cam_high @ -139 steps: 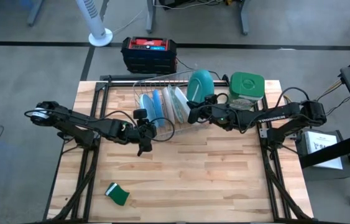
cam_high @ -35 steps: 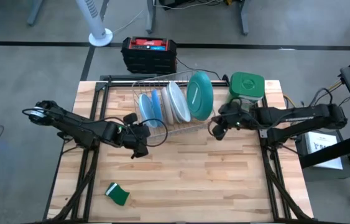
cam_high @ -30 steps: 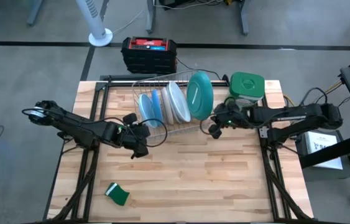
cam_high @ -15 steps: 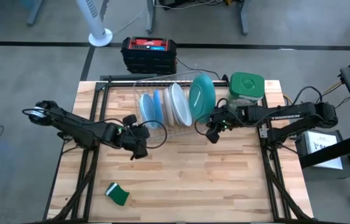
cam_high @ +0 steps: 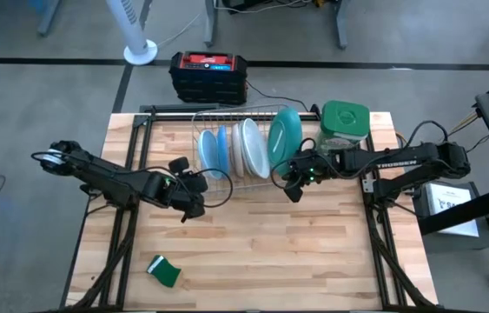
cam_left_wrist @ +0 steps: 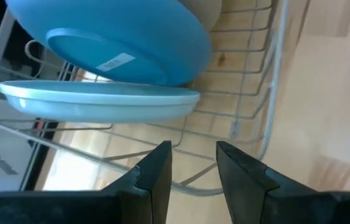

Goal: Sort dishes
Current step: Adjust the plates on the dish rack

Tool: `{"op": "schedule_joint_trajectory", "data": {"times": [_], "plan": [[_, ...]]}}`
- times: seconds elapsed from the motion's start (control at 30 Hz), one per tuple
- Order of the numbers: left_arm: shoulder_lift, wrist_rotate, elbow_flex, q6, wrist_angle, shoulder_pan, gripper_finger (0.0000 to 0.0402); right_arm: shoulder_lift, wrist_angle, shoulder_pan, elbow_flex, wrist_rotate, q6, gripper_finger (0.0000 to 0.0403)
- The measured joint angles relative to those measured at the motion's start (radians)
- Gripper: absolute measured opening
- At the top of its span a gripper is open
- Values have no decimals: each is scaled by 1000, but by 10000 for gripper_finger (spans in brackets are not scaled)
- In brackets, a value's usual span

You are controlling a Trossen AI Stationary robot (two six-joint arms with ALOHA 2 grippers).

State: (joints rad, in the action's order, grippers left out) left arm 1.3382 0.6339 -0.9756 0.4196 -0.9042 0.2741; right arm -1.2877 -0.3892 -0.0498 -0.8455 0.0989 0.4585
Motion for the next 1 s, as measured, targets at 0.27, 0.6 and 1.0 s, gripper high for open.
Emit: {"op": "schedule_joint_trajectory", "data": {"times": [0.27,0.6,1.0], "plan": [[-4,34,2,4,-22,0,116,-47,52,4,-2,-10,20,0],[-9,106,4,0,-55,-1,116,-78,123,26,-5,-29,22,0],[-27,141,-57,-86,-32,-1,116,45,87,81,-33,-64,-19,0]]}}
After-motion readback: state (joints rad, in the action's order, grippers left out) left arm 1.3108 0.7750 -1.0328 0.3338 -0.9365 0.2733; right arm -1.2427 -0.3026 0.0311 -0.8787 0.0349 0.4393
